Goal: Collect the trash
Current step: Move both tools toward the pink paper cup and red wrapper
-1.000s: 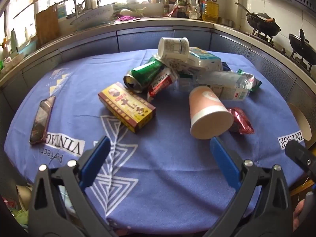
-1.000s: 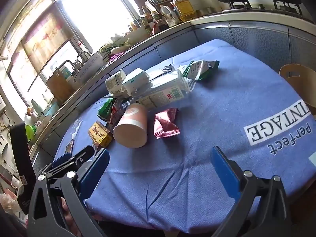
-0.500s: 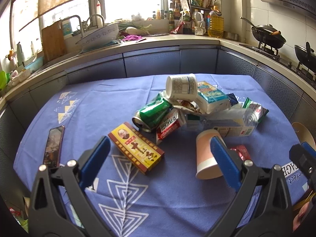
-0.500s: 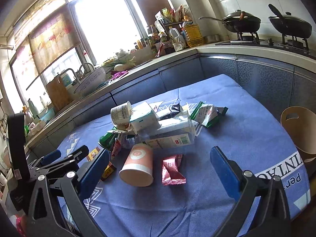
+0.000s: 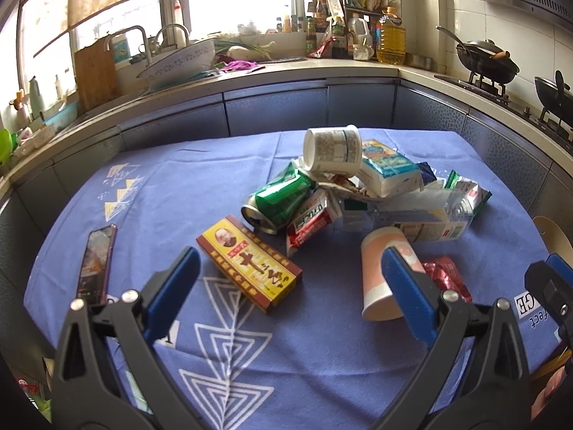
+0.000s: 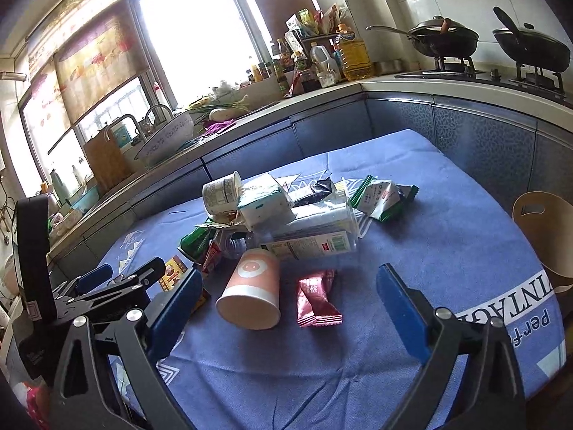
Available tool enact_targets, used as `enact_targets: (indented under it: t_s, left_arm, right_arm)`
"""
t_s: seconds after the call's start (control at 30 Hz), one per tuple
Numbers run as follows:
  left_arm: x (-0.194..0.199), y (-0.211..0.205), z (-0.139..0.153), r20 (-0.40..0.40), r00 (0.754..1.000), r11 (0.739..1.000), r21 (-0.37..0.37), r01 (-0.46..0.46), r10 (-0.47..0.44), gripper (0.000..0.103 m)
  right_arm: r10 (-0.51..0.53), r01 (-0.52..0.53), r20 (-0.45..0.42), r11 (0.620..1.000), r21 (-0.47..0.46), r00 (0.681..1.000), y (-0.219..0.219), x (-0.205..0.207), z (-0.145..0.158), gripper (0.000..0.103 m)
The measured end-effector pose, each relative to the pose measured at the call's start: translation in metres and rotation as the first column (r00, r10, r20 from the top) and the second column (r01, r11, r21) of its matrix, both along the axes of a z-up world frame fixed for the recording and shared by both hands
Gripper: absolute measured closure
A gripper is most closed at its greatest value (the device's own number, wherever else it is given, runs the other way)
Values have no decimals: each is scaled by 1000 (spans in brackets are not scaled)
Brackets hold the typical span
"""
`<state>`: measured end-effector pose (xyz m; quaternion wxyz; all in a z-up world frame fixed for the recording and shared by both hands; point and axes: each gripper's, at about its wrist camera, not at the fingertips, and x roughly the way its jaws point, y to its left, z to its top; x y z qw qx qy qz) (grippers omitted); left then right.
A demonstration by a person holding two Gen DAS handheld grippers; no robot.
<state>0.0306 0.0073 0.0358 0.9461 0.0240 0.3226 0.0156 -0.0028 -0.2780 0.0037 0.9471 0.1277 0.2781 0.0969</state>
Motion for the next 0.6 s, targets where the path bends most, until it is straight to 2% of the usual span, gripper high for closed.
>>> enact_targets:
  t_s: [0.6]
  left_arm:
    - [-2, 4, -4, -3, 1000, 1000, 0, 4, -4, 6]
  right_arm:
    - [-10, 10, -15, 1000, 7, 1000, -3, 0, -3, 15]
